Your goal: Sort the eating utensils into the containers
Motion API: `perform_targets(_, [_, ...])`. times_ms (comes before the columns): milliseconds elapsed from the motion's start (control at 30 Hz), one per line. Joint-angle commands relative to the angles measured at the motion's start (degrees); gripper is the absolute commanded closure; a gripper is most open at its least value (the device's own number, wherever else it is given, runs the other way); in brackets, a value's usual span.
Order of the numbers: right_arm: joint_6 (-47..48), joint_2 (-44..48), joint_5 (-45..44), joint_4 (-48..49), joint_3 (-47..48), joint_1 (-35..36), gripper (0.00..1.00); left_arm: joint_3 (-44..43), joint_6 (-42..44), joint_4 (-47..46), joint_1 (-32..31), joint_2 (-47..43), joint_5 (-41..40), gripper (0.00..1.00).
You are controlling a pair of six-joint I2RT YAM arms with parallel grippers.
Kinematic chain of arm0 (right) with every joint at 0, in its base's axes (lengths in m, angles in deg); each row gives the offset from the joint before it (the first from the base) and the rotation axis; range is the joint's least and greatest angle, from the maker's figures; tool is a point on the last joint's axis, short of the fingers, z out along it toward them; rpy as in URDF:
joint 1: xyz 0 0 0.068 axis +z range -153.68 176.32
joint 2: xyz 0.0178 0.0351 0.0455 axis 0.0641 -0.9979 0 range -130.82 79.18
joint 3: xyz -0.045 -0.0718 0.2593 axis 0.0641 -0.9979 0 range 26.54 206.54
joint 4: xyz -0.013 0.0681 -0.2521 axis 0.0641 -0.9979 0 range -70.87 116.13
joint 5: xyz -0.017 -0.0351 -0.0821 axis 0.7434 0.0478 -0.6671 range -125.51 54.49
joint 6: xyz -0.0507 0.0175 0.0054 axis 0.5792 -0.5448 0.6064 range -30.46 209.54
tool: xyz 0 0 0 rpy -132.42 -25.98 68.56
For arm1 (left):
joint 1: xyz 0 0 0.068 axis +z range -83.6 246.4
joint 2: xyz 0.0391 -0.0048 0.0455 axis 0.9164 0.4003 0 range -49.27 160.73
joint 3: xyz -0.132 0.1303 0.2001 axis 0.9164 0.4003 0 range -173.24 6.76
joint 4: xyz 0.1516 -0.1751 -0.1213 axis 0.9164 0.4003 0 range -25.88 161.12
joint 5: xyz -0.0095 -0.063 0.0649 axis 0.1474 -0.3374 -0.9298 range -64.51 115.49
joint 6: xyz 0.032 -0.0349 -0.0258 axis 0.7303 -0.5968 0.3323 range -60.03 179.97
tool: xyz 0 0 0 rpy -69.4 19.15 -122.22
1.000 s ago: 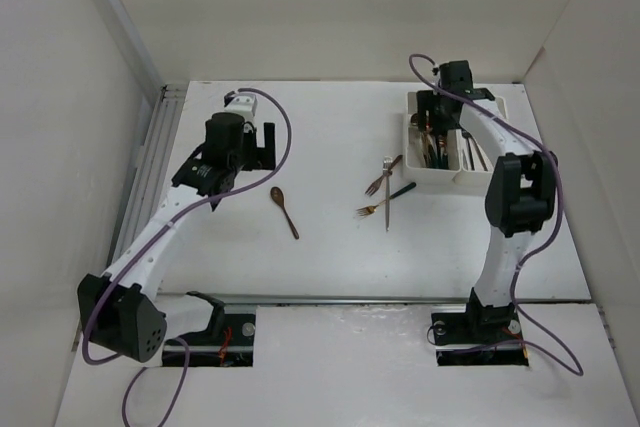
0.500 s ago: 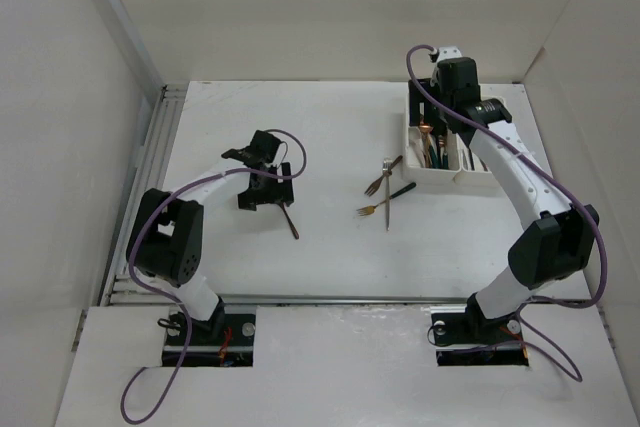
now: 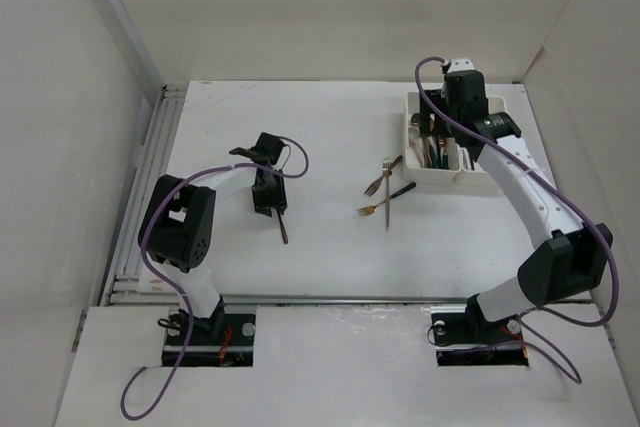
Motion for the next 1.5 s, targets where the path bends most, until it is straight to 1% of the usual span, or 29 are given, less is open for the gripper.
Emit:
perform_targets(0, [0.67,2.11,-3.11,1.48,0.10,0.29,0.13,1.68,-0.94,0.65,-0.30,5.08,4.05,0.71])
perform_targets(33, [0.67,2.11,-3.11,1.48,0.10,0.29,0.13,1.68,-0.33,0.65,-0.30,5.09,4.57,0.76])
perform_targets(67, [0.67,2.11,-3.72,1.48,0.10,0.29,0.13,1.68,-0.32,0.04,-0.30,5.09,4.57,0.85])
perform_targets(100, [0.67,2.63,-3.73,1.48,0.10,0.29,0.13,1.68,-0.32,0.03,-0.30,5.61,5.09,1.00])
perform_targets(167, [0.67,3.16,-3.73,1.48,0.10,0.29,0.13,1.68,0.20,-0.58,-0.30,5.62,4.49,1.00])
perform_targets(233, [1.19,3.68,-3.73,2.00,0.71,0.29,0.13,-0.24,0.90,-1.10,-0.30,5.01,4.48,1.00])
perform_targets(267, [1.81,3.69,-2.69,2.00,1.50,0.29,0.13,-1.64,0.91,-1.11,0.31,5.00,6.14,1.00])
perform_targets(300, [2.51,3.69,-1.02,2.00,2.03,0.81,0.13,-6.18,1.78,-1.11,1.36,4.13,7.29,1.00])
perform_targets(367, [5.14,3.69,0.13,3.14,2.91,2.04,0.13,-12.00,3.54,-1.81,2.42,2.81,9.92,1.00])
perform_targets(400, [6.20,3.69,2.23,3.76,3.61,3.62,0.13,-17.95,4.24,-3.38,2.94,1.41,11.67,1.00])
perform_targets(433, [7.25,3.69,3.55,4.46,4.31,4.42,0.09,-20.79,5.03,-4.53,3.47,0.44,11.69,1.00])
perform_targets(467, [8.31,3.69,5.13,6.12,4.32,5.21,0.08,-23.34,7.04,-5.84,3.48,-0.70,12.21,1.00])
perform_targets(500, [10.49,3.17,7.15,6.92,5.27,6.08,0.08,-25.45,8.36,-9.60,3.48,-2.02,13.26,1.00])
perform_targets(533, [11.39,3.16,12.74,7.71,6.68,7.49,0.06,-28.52,9.68,-11.72,3.48,-4.81,13.80,1.00])
perform_targets(600, [12.88,2.11,20.75,10.17,8.18,8.03,0.05,-30.65,13.71,-15.50,3.48,-7.46,14.50,1.00])
perform_targets(633, [12.89,2.11,27.93,11.57,8.18,8.90,0.05,-31.36,14.87,-18.66,3.48,-9.91,15.37,1.00])
perform_targets(667, [12.89,2.11,31.04,13.24,8.79,10.30,0.05,-31.97,15.92,-19.99,3.48,-11.07,16.17,1.00])
perform_targets(700, [12.89,1.50,33.16,17.17,8.80,11.27,0.05,-31.98,16.98,-21.05,3.48,-12.13,16.96,1.00])
perform_targets(767, [8.78,1.49,33.89,21.58,8.80,14.25,0.05,-31.98,17.52,-23.43,3.48,-15.11,17.57,1.00])
perform_targets(800, [6.50,0.88,34.41,26.30,8.10,14.27,0.05,-31.98,17.52,-23.43,3.48,-15.82,17.58,1.00])
perform_targets(833, [1.69,0.09,35.89,28.79,7.40,14.96,0.05,-31.98,17.52,-24.22,3.48,-16.44,17.58,1.00])
perform_targets(867, [-0.62,-0.52,38.52,30.99,7.39,14.97,0.05,-31.28,17.00,-25.09,2.52,-17.75,17.58,1.00])
perform_targets(933, [-4.93,-2.19,40.29,36.07,7.39,16.72,0.05,-30.23,16.99,-26.68,0.76,-19.16,17.58,1.00])
perform_targets(1033, [-7.23,-3.25,40.30,39.52,7.92,18.65,0.05,-28.82,16.99,-29.06,-1.26,-20.93,16.97,1.00])
perform_targets(1100, [-10.13,-4.74,42.83,42.94,7.92,18.66,0.05,-28.21,16.99,-29.06,-1.88,-21.63,16.09,1.00])
perform_targets(1300, [-13.03,-8.60,43.38,43.66,10.29,18.66,0.08,-26.53,16.99,-28.45,-2.93,-22.77,15.56,1.00])
perform_targets(1333, [-13.73,-9.22,44.08,43.66,11.08,18.66,0.10,-26.53,16.99,-28.44,-2.94,-22.77,15.56,1.00])
perform_targets(1367, [-13.74,-9.75,44.08,43.66,11.78,18.66,0.14,-25.92,16.99,-28.44,-2.94,-22.77,15.56,1.00])
perform_targets(1467, [-15.15,-12.04,44.08,43.66,12.40,18.66,0.29,-25.92,16.38,-28.44,-3.47,-23.39,15.56,1.00])
